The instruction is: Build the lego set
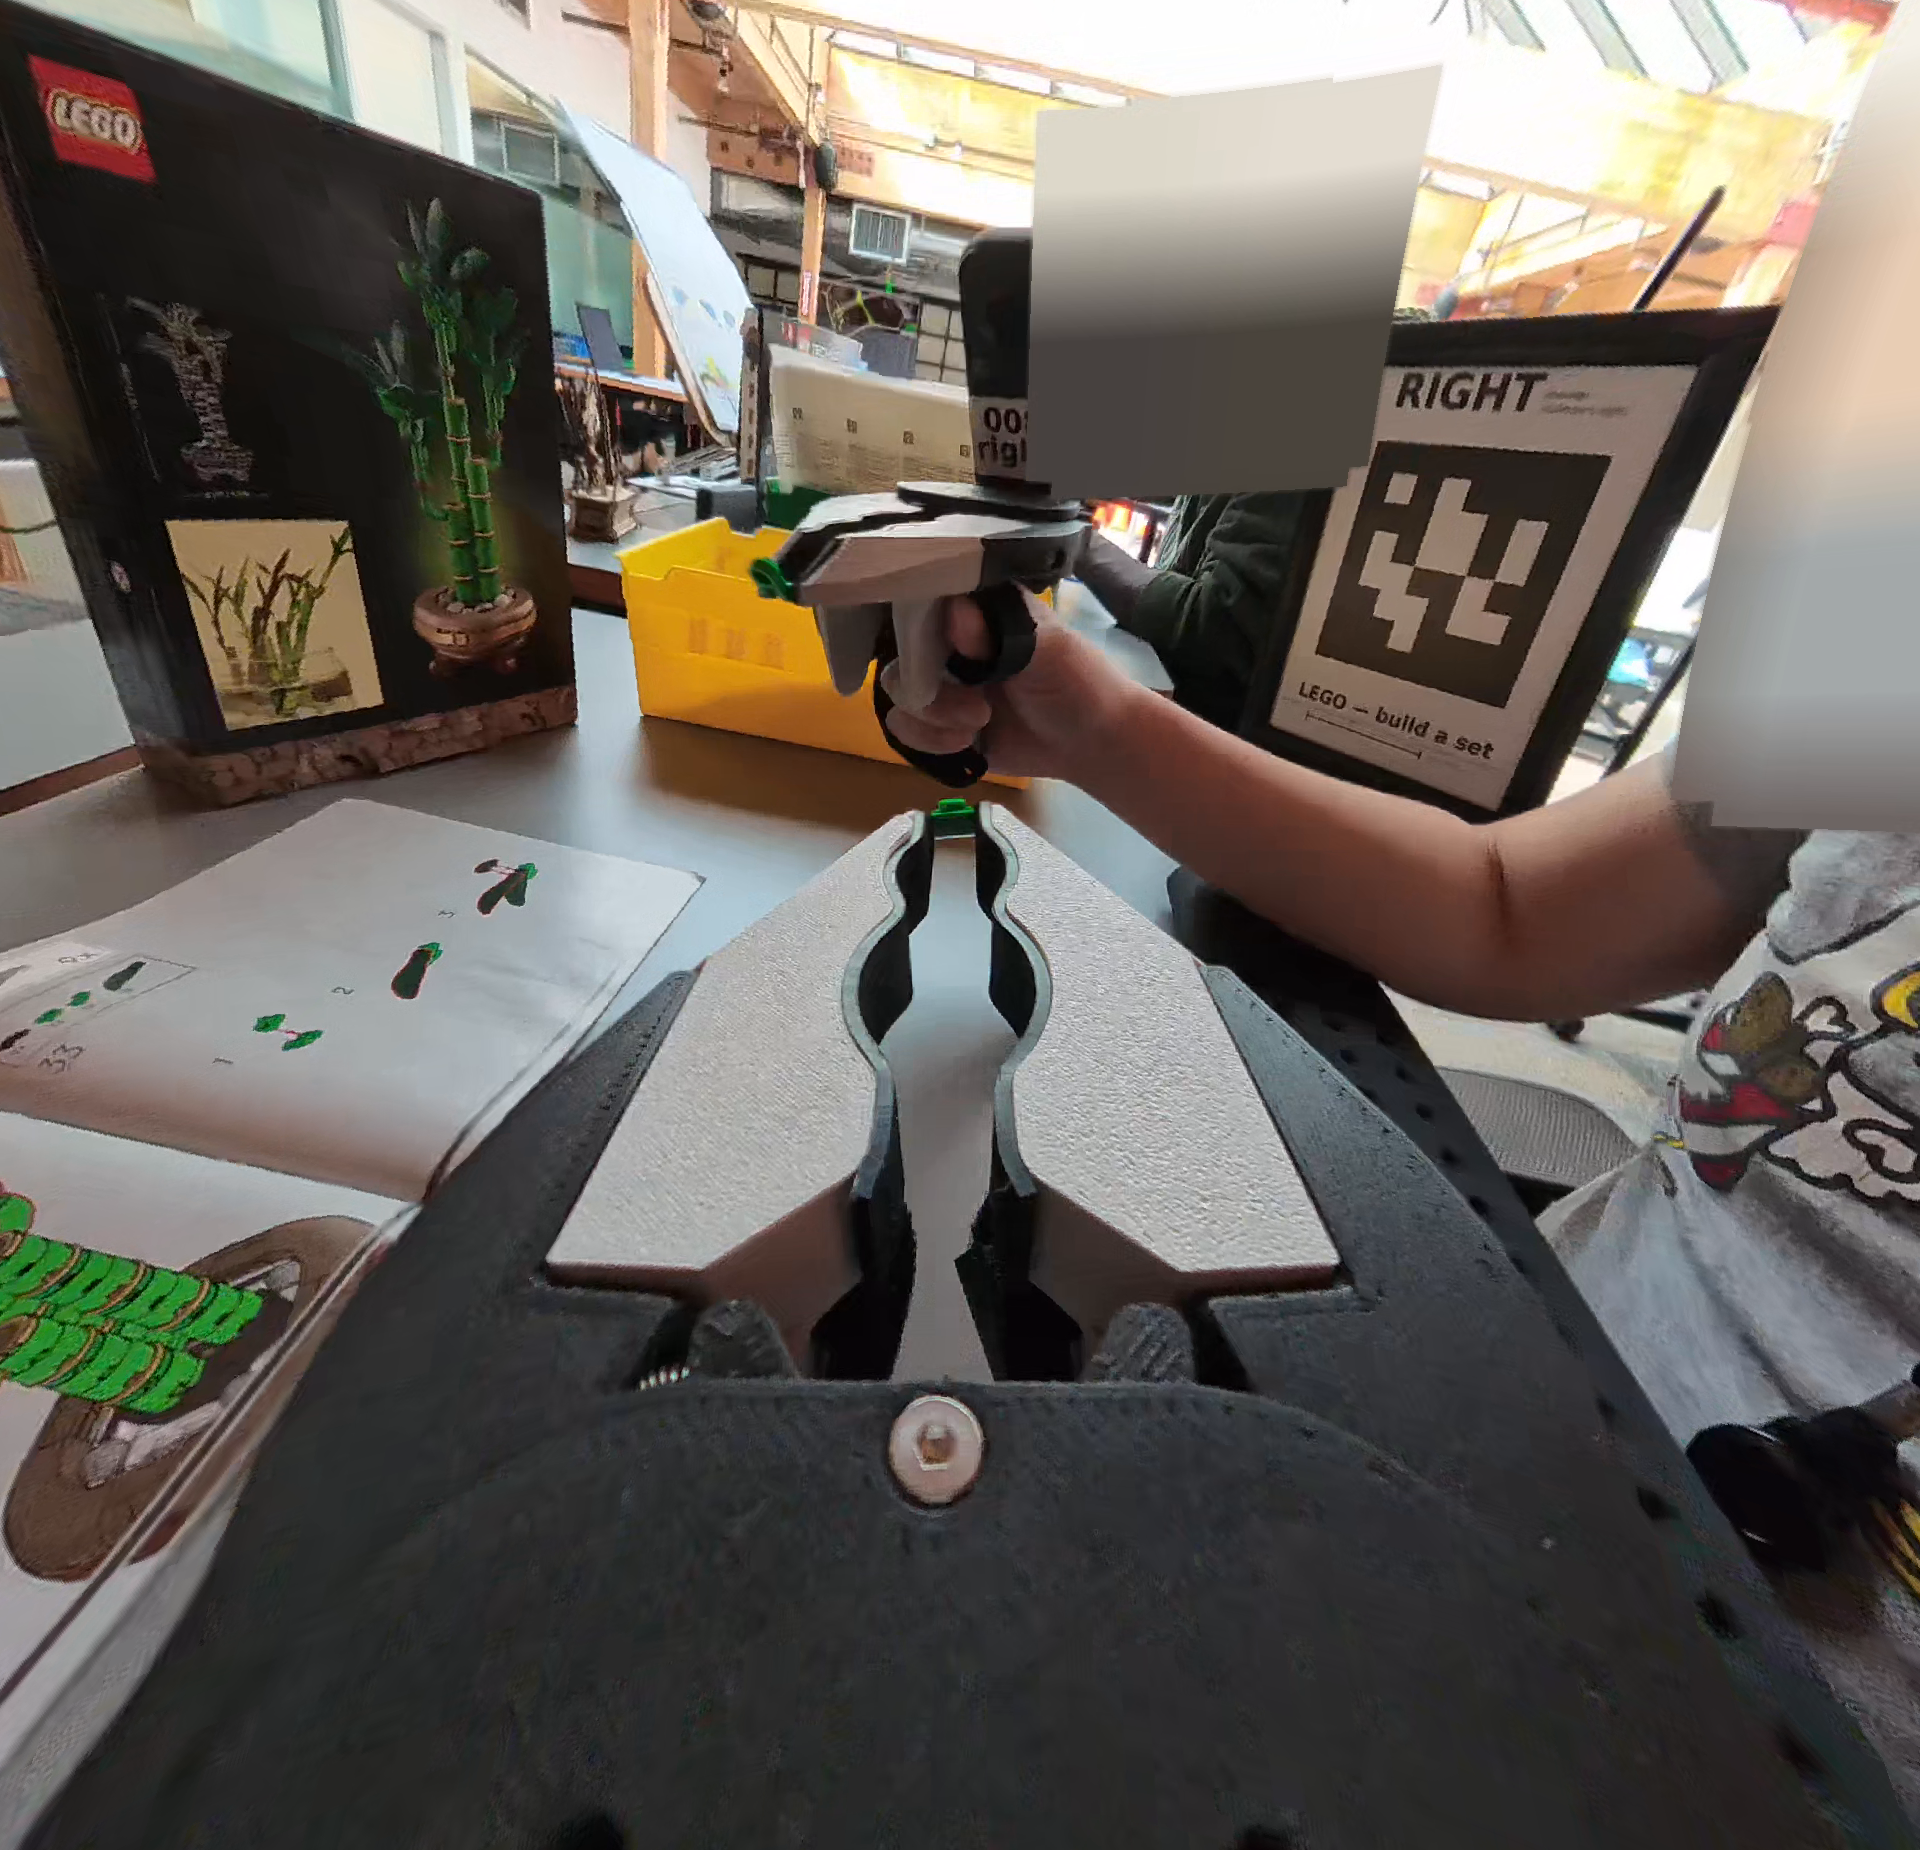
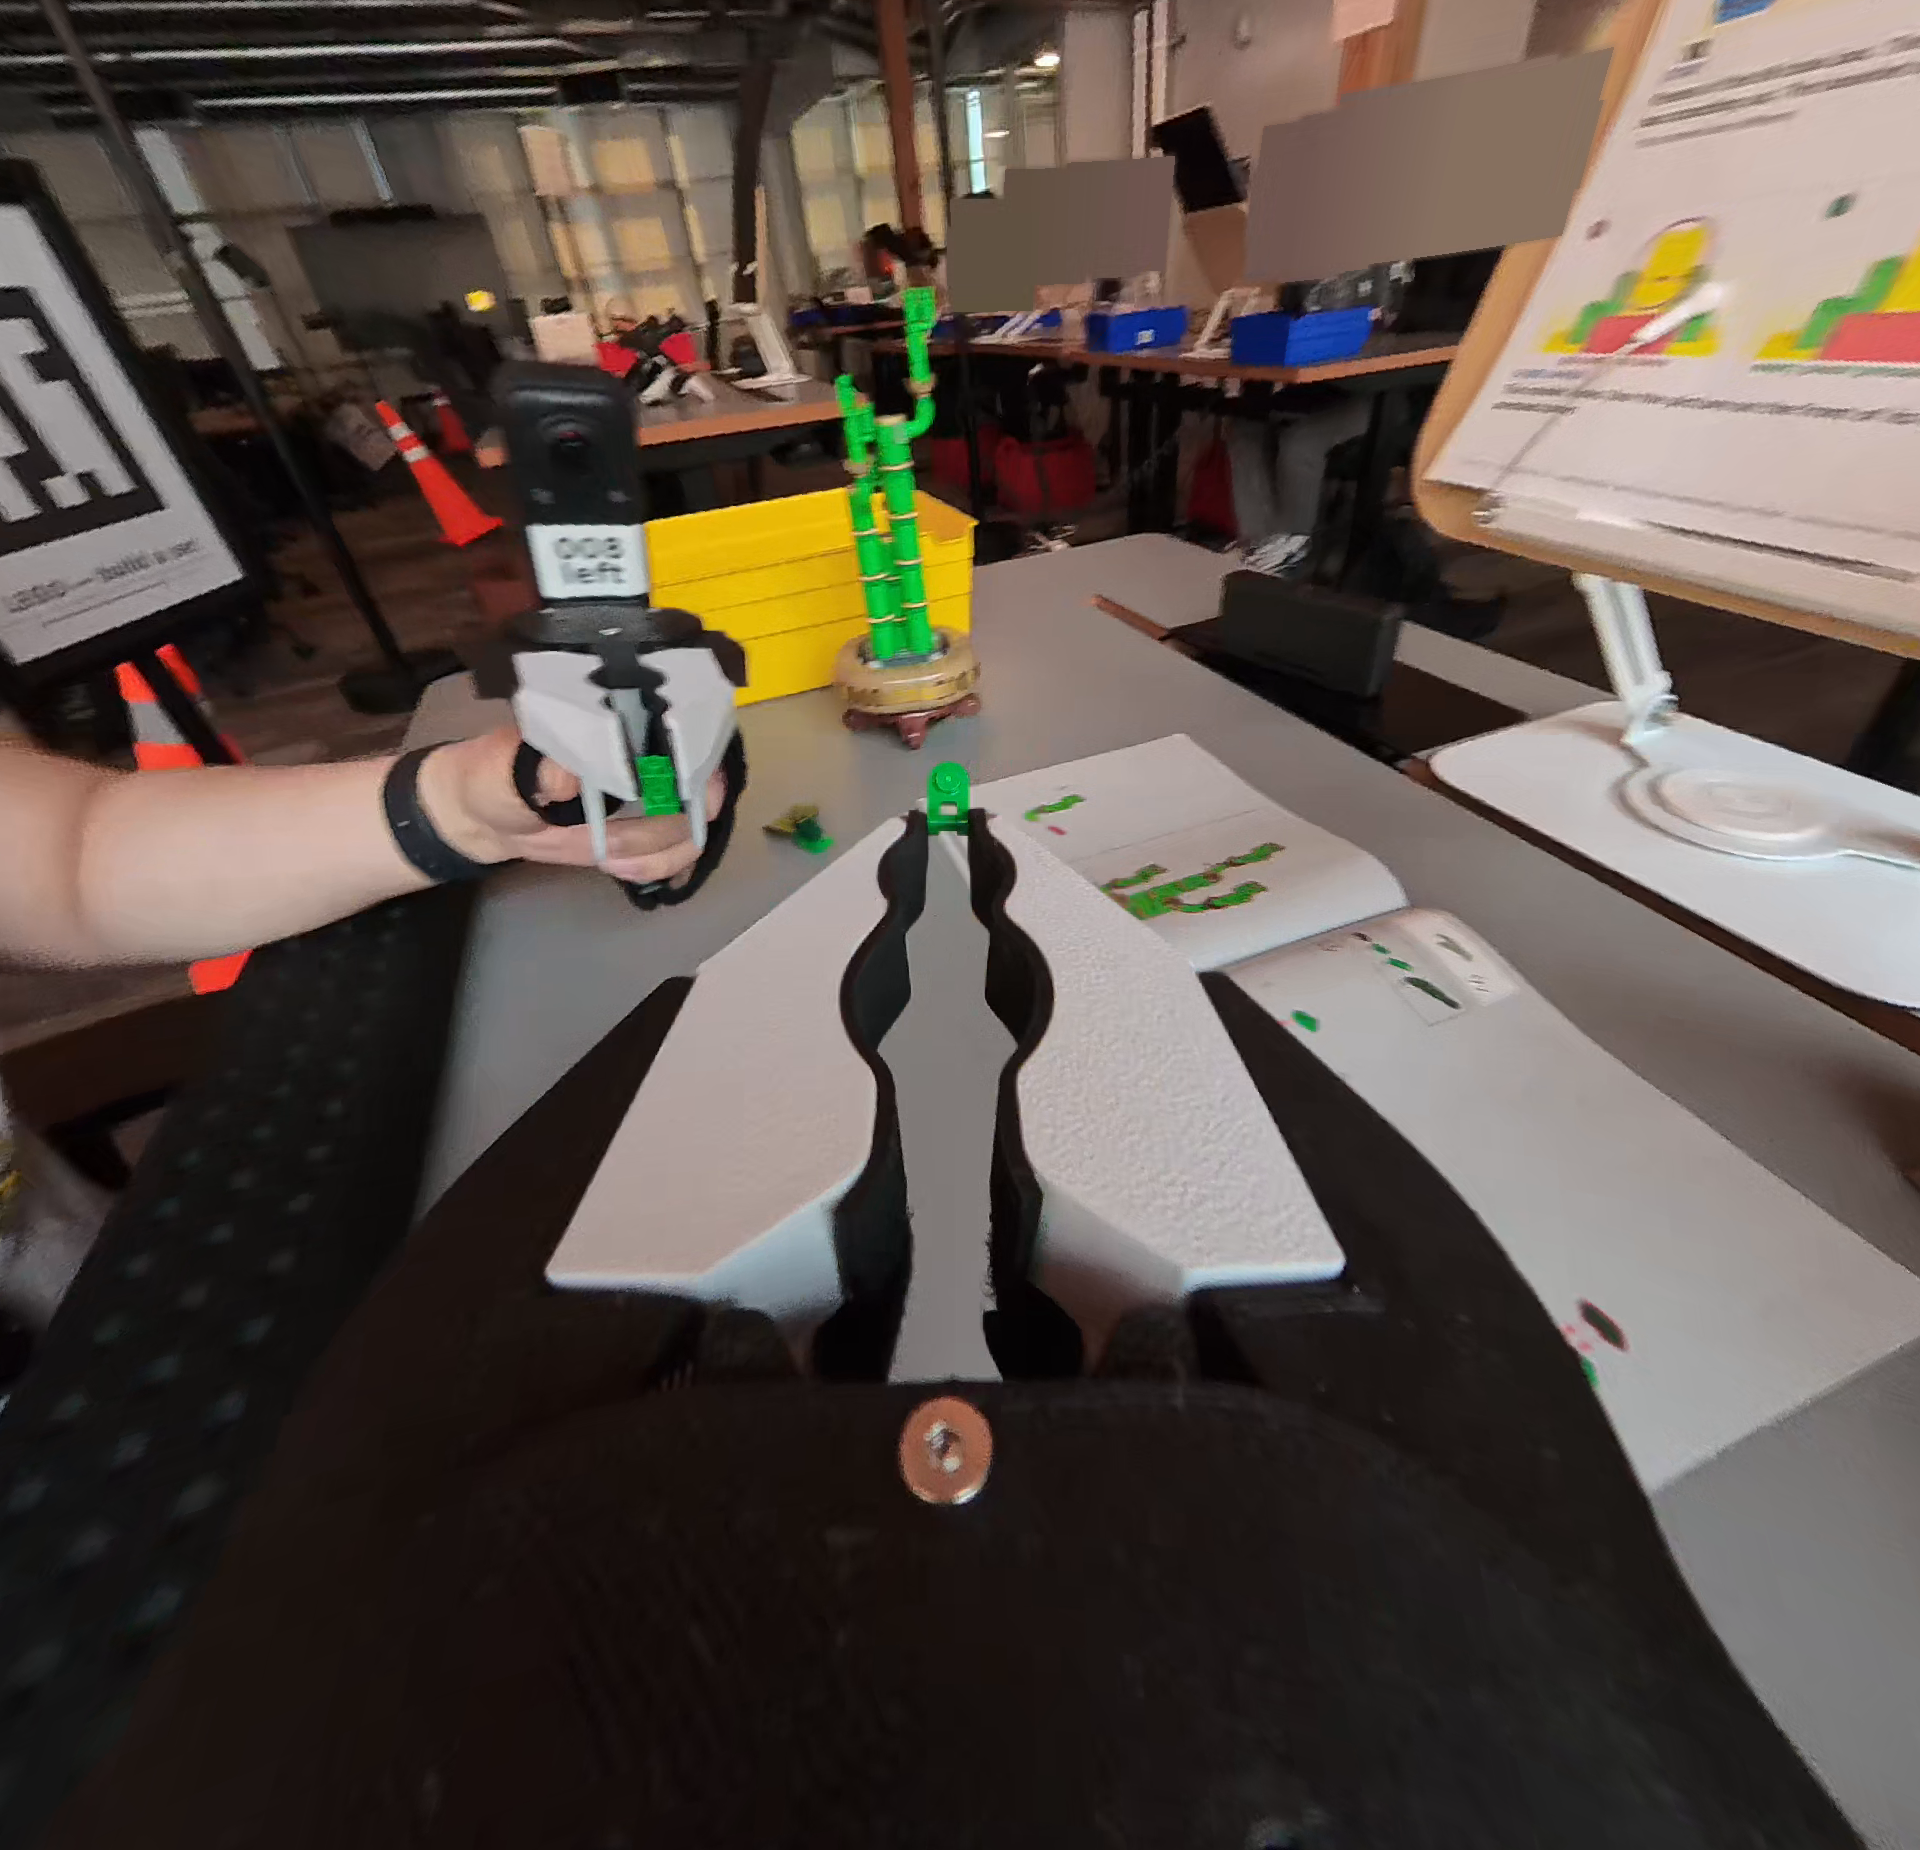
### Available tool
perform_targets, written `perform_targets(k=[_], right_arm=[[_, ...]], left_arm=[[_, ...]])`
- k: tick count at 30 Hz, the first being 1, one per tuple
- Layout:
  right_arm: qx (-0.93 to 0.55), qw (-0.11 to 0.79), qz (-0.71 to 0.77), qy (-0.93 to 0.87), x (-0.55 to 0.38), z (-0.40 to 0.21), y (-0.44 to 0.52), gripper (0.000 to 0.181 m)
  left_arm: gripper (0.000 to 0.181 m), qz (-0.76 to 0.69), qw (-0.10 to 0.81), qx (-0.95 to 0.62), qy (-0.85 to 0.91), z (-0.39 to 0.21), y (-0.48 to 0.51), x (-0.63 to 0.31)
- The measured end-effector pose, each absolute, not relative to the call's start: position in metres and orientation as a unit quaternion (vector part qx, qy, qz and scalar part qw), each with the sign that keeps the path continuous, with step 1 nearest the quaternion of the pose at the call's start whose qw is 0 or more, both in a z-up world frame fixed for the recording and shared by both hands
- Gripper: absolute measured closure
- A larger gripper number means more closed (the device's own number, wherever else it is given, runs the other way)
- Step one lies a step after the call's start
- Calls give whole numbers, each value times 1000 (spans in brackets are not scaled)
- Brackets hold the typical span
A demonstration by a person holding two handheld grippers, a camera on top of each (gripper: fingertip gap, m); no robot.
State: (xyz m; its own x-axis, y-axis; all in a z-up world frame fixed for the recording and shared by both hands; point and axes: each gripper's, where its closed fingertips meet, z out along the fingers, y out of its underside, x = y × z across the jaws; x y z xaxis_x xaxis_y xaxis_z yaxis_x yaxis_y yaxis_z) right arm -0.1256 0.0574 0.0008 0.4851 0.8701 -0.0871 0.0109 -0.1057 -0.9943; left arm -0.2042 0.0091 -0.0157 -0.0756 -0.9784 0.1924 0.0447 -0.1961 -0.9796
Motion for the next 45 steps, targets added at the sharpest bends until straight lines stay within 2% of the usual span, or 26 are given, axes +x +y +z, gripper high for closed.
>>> perform_targets(k=[12,26,45], right_arm=[[-603,490,349,-524,-184,-20,-3,175],[-610,458,382,-522,-191,-18,-16,175],[-632,423,408,-506,-193,-26,-14,175]], left_arm=[[175,-566,424,-492,508,-30,-6,-197],[175,-577,442,-464,507,-19,-18,-194],[175,-594,418,-477,495,-21,-20,-192]])
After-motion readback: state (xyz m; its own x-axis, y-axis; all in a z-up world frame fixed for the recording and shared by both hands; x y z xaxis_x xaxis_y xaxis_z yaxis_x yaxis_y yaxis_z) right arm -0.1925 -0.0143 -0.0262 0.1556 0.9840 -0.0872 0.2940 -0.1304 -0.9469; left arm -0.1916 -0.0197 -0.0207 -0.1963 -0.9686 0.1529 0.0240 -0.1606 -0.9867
